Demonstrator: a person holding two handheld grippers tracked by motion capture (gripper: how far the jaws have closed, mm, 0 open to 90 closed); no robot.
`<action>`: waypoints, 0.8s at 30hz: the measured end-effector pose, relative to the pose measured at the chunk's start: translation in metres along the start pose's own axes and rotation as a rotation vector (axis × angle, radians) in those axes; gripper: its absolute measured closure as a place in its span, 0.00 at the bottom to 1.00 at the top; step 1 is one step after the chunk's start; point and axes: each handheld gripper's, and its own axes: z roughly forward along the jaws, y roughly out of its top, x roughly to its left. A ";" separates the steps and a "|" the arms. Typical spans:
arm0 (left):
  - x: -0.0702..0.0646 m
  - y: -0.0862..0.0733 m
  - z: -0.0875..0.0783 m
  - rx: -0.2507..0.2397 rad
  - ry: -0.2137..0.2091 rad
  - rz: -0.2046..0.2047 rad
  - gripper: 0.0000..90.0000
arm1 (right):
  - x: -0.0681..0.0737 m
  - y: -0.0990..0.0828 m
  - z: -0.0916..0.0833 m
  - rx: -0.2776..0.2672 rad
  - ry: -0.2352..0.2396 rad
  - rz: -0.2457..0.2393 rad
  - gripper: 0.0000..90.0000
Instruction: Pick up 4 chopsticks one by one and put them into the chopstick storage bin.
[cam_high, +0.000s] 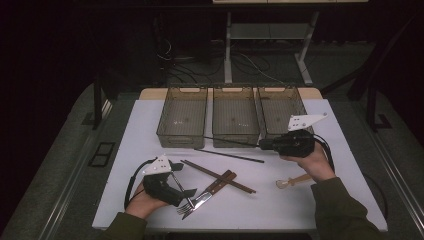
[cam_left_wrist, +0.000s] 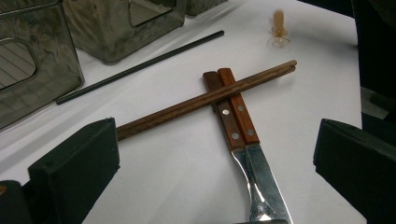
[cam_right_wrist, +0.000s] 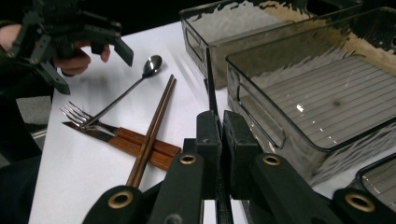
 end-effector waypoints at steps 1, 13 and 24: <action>0.000 0.000 0.000 0.000 0.000 0.000 0.00 | 0.000 0.001 -0.002 -0.002 -0.003 0.001 0.95; 0.000 0.000 0.000 0.001 0.001 -0.006 0.00 | 0.000 0.013 -0.015 -0.056 -0.029 0.004 0.95; -0.001 -0.001 0.001 0.000 0.004 -0.007 0.00 | -0.007 0.020 -0.008 -0.068 -0.095 0.023 0.95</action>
